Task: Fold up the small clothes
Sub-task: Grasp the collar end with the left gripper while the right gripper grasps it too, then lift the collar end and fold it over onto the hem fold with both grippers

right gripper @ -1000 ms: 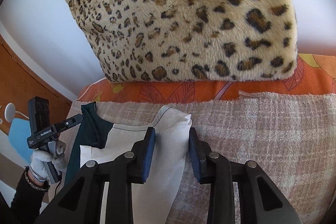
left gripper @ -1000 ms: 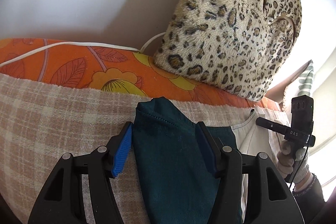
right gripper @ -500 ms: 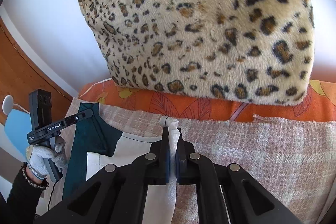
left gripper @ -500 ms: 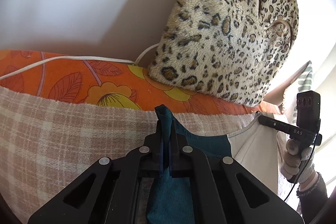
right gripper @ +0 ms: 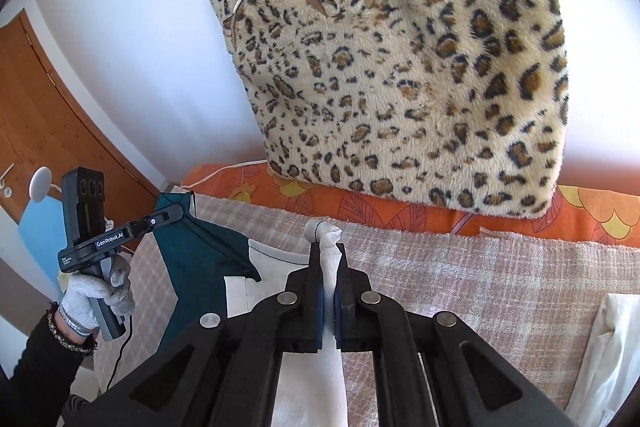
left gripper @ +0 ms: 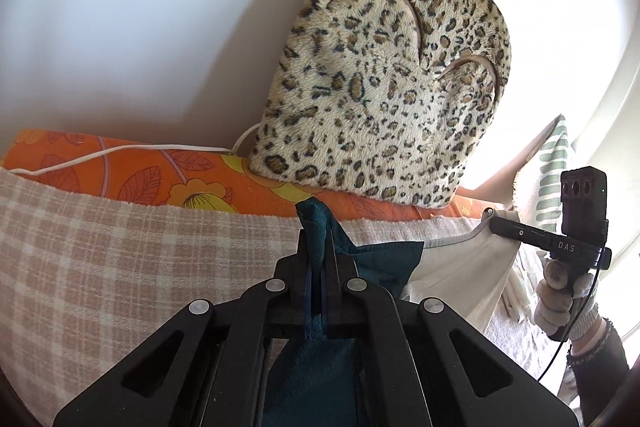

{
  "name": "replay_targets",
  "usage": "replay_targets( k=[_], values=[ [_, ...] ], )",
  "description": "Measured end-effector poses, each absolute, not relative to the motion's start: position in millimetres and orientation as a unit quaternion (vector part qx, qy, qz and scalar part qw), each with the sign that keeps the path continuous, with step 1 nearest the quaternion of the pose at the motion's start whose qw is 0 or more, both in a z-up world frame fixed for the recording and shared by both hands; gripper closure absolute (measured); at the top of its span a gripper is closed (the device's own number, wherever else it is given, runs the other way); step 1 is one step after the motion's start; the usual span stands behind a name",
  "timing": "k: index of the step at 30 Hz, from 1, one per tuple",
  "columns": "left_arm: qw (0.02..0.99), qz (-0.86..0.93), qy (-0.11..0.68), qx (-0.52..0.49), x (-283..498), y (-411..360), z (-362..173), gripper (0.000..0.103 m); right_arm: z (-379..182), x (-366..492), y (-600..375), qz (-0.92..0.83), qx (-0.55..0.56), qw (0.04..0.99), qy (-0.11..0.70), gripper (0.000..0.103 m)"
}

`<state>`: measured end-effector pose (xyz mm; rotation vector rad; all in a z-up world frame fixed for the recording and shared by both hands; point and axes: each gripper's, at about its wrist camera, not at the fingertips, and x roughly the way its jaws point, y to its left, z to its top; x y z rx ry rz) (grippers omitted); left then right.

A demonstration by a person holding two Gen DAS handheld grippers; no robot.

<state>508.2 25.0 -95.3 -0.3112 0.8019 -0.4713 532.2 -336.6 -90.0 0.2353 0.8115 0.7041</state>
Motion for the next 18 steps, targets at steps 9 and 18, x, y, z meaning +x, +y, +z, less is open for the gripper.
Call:
replay_targets(
  k=[9, 18],
  values=[
    [0.884, -0.243, 0.372, -0.146, 450.0, 23.6, -65.9, 0.102, -69.1, 468.0, -341.3, 0.352, 0.102, 0.854, 0.369, 0.102],
    [0.879, -0.257, 0.373, -0.150, 373.5, 32.9, -59.9, 0.102, -68.9, 384.8, -342.8, 0.367, 0.103, 0.850, 0.364, 0.102]
  ],
)
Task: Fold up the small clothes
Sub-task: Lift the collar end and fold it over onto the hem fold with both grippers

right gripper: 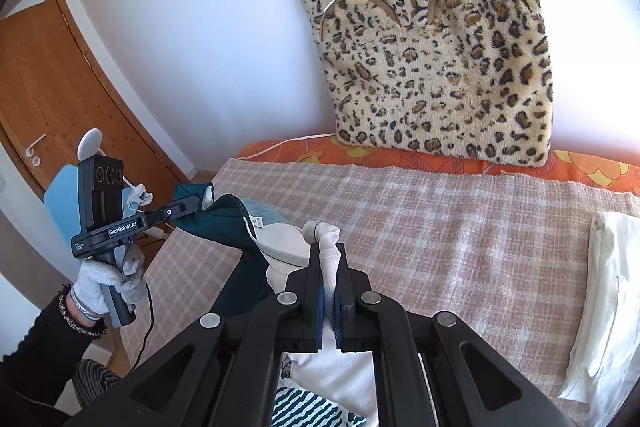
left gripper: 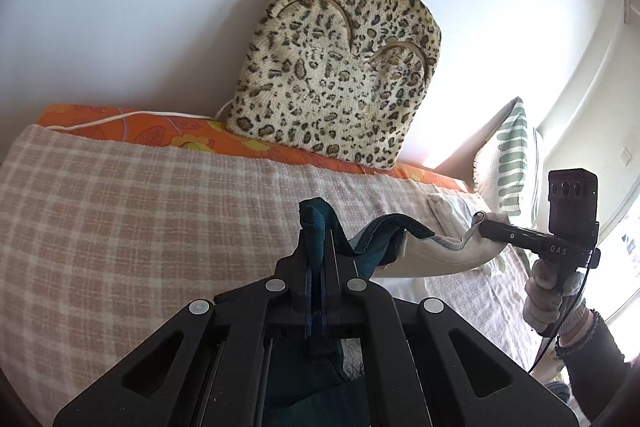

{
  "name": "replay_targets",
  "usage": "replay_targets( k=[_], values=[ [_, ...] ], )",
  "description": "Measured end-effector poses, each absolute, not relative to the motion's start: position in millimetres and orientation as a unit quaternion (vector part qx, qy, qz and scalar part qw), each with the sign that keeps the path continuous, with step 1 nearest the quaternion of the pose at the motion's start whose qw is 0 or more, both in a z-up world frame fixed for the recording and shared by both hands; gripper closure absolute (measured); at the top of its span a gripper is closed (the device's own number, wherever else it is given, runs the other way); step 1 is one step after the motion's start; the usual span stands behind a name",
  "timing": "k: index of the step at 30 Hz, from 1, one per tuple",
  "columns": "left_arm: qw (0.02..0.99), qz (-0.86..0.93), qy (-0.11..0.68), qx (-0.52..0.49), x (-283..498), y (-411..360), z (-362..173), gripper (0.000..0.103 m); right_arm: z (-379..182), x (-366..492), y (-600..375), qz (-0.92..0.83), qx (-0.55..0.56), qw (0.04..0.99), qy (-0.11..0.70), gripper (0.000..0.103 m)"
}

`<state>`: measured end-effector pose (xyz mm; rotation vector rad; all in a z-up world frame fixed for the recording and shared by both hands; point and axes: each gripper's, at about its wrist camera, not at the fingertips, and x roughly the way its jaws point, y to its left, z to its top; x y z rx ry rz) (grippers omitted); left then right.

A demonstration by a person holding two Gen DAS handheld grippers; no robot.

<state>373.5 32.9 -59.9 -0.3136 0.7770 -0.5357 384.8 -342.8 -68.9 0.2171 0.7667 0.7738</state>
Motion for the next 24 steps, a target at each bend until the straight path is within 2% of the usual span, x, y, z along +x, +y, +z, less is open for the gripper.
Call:
replay_targets(
  k=[14, 20, 24],
  values=[
    [0.858, -0.265, 0.421, -0.130, 272.3, 41.9, -107.0, 0.102, -127.8, 281.3, -351.6, 0.363, 0.093, 0.843, 0.386, 0.102],
    [0.855, -0.273, 0.419, -0.134, 253.0, 47.4, -113.6, 0.102, -129.8, 265.3, -372.0, 0.367, 0.121, 0.846, 0.368, 0.102],
    [0.848, -0.290, 0.430, -0.110, 239.2, 41.5, -118.4, 0.101, -128.1, 244.7, -373.9, 0.377, 0.081, 0.851, 0.357, 0.101]
  ],
)
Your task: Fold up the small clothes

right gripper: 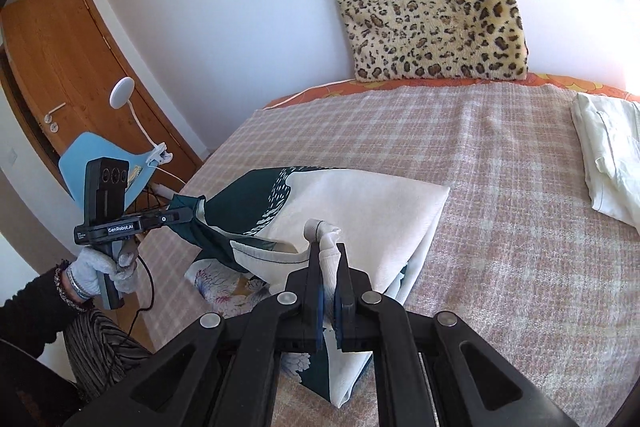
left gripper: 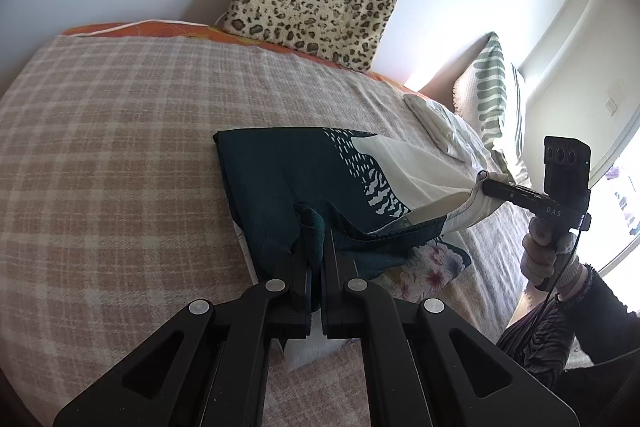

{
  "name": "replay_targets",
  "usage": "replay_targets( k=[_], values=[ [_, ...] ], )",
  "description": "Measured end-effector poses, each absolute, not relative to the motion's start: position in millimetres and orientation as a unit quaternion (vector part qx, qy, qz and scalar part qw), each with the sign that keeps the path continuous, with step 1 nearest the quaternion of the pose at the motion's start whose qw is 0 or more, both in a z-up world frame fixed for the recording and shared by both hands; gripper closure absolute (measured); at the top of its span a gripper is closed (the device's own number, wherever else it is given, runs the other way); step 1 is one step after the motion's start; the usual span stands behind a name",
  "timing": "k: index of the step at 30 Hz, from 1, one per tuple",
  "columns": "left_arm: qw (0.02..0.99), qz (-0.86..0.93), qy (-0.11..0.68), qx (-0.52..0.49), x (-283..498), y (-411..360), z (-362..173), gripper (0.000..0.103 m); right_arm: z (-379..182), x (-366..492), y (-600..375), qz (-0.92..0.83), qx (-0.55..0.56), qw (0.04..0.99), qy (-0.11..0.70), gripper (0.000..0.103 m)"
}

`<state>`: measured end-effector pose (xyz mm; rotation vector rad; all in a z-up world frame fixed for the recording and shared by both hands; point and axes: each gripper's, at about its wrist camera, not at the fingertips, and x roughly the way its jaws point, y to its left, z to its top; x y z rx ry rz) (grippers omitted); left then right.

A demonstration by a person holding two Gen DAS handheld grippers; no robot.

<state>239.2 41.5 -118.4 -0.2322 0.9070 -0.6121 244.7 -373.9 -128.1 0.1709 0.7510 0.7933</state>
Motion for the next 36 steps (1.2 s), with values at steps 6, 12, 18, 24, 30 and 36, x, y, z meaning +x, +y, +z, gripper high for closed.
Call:
replay_targets(
  k=[6, 12, 18, 24, 30, 36],
  values=[
    [0.840, -0.297, 0.452, -0.051, 214.6, 36.4, -120.9, 0.092, -139.0, 218.7, -372.3, 0.376, 0.003, 0.853, 0.363, 0.089],
    [0.830, -0.322, 0.454, -0.027, 183.2, 48.9, -110.2, 0.092, -133.1, 194.1, -384.8, 0.407, -0.013, 0.842, 0.353, 0.077],
    [0.849, -0.311, 0.427, -0.018, 187.1, 48.3, -89.9, 0.092, -121.2, 205.6, -393.9, 0.396, 0.048, 0.855, 0.333, 0.069],
    [0.850, -0.312, 0.424, -0.006, 221.0, 5.0, -96.8, 0.092, -134.5, 240.2, -363.7, 0.365, 0.052, 0.858, 0.358, 0.070],
    [0.812, -0.314, 0.488, 0.056, 232.1, -27.5, -138.6, 0.092, -162.0, 247.6, -310.7, 0.392, 0.003, 0.826, 0.406, 0.073],
    [0.807, -0.315, 0.495, 0.065, 205.8, -1.9, -145.7, 0.092, -170.5, 213.0, -299.1, 0.426, -0.084, 0.795, 0.423, 0.071]
  ],
)
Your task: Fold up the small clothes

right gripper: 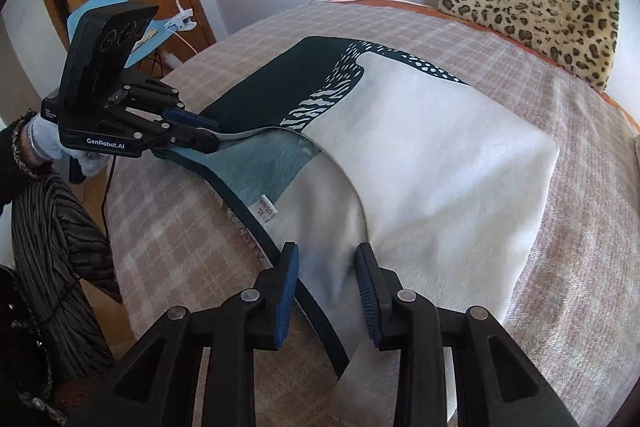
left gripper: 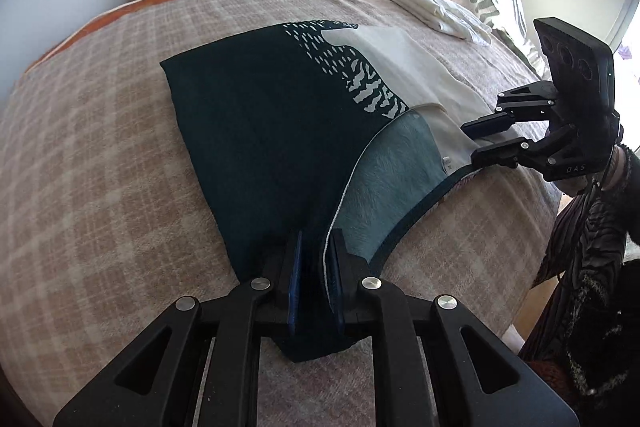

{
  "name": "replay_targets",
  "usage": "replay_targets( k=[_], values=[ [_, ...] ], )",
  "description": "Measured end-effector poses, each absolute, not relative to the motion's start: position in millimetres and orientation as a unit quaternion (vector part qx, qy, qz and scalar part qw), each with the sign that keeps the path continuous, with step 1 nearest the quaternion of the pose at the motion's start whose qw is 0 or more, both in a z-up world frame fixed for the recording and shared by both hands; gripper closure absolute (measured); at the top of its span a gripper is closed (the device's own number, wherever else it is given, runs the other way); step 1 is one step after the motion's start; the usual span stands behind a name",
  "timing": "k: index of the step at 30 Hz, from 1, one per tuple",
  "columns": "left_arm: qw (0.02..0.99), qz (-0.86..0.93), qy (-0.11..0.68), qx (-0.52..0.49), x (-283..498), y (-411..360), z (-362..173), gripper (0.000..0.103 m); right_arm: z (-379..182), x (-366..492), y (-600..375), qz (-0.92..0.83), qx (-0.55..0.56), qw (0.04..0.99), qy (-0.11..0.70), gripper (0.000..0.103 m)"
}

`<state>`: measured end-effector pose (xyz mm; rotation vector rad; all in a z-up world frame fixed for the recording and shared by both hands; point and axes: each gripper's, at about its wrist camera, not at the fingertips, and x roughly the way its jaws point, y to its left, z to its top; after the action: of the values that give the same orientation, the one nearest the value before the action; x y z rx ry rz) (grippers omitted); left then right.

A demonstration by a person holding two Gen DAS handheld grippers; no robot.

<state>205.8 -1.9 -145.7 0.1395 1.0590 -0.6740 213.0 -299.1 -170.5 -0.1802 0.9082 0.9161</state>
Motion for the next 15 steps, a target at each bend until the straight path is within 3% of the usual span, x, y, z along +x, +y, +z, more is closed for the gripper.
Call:
replay_targets(
  k=[7, 15],
  values=[
    [0.843, -0.302, 0.446, -0.007, 221.9, 13.0, -106.3, 0.092, -124.7, 249.4, -318.9, 0.409, 0.017, 0.832, 0.373, 0.073],
    [0.871, -0.261, 0.415, -0.042, 241.2, 7.2, -88.7, 0.092, -120.4, 330.7, -267.6, 0.358, 0.045, 0.846, 0.393, 0.089]
  ],
)
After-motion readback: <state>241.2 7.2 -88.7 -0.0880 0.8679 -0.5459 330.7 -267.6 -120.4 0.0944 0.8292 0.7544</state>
